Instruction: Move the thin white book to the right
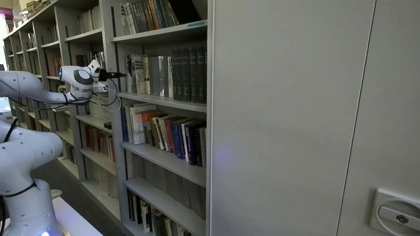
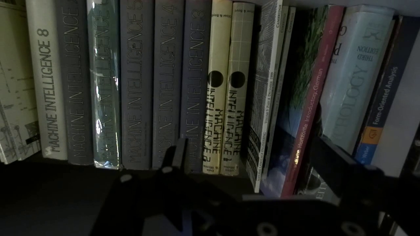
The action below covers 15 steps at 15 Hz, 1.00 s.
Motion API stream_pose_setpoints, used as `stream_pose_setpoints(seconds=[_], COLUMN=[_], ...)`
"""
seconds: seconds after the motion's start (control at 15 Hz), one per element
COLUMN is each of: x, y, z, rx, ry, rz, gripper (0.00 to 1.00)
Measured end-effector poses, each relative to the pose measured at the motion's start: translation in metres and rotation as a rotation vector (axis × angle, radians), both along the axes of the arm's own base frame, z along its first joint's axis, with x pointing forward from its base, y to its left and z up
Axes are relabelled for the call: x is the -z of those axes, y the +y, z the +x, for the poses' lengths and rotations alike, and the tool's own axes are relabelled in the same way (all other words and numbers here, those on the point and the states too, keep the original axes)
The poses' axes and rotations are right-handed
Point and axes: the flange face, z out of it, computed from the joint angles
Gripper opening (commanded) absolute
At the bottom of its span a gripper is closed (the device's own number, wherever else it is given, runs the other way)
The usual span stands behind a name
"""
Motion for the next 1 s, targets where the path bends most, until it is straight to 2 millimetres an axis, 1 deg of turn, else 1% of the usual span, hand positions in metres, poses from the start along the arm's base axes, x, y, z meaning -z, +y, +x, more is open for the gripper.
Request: stream_pose_setpoints(seconds=[0.53, 1.0], x=[0.000, 0.012], y=[0.000, 0.011], z=[0.000, -0.004], rx=[-0.001, -0.025], ry=[0.001, 0.026], rz=[0.008, 0.108], gripper=[1.00, 1.00])
